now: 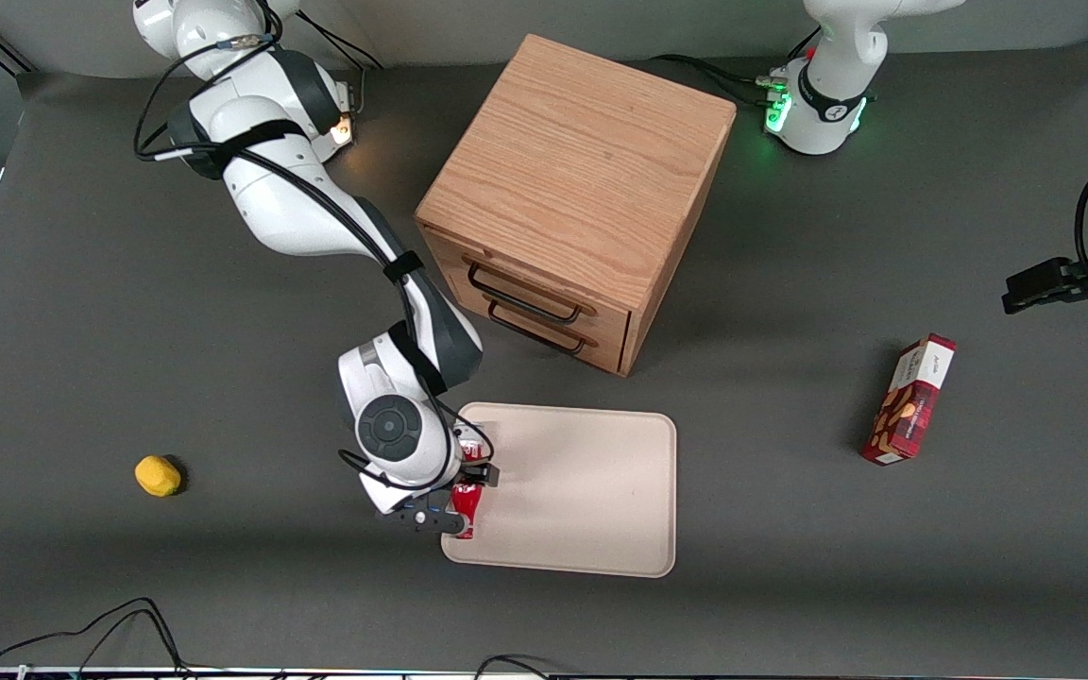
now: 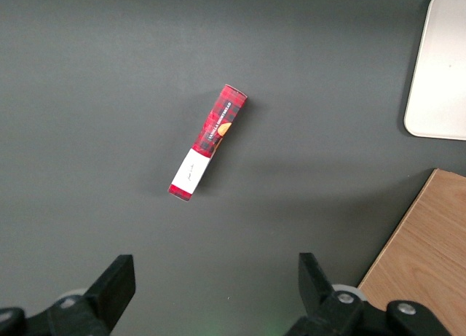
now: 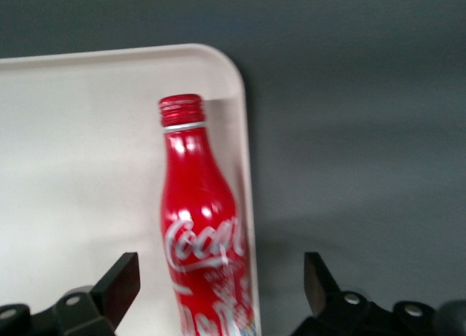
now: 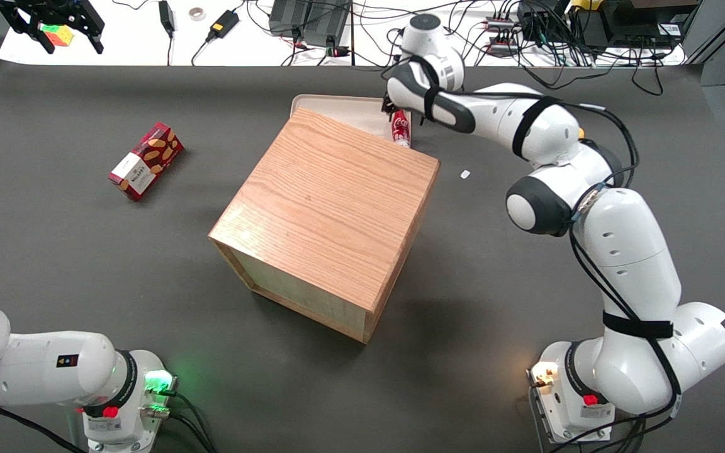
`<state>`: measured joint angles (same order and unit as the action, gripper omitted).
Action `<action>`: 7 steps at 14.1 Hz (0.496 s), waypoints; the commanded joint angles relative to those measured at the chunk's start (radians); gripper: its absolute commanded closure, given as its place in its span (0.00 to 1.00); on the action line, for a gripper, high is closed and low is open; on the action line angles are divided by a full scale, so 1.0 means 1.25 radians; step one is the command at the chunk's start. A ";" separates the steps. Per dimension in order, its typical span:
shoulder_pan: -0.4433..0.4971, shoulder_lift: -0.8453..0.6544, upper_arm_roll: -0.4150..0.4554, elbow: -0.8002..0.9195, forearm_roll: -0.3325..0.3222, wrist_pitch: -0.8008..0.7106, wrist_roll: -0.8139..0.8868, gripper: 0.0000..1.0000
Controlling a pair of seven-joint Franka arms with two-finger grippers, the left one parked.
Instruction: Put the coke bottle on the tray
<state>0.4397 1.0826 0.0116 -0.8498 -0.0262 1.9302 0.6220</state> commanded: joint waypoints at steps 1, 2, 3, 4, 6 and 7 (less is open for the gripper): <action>-0.026 -0.155 0.007 -0.147 0.004 -0.056 -0.028 0.00; -0.042 -0.221 0.010 -0.224 0.009 -0.057 -0.053 0.00; -0.063 -0.298 0.021 -0.311 0.010 -0.057 -0.085 0.00; -0.096 -0.382 0.037 -0.403 0.010 -0.054 -0.113 0.00; -0.192 -0.536 0.097 -0.559 0.010 -0.059 -0.190 0.00; -0.249 -0.611 0.130 -0.631 0.010 -0.062 -0.231 0.00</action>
<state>0.2634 0.6022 0.0862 -1.3010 -0.0261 1.8254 0.4382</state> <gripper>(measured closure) 0.000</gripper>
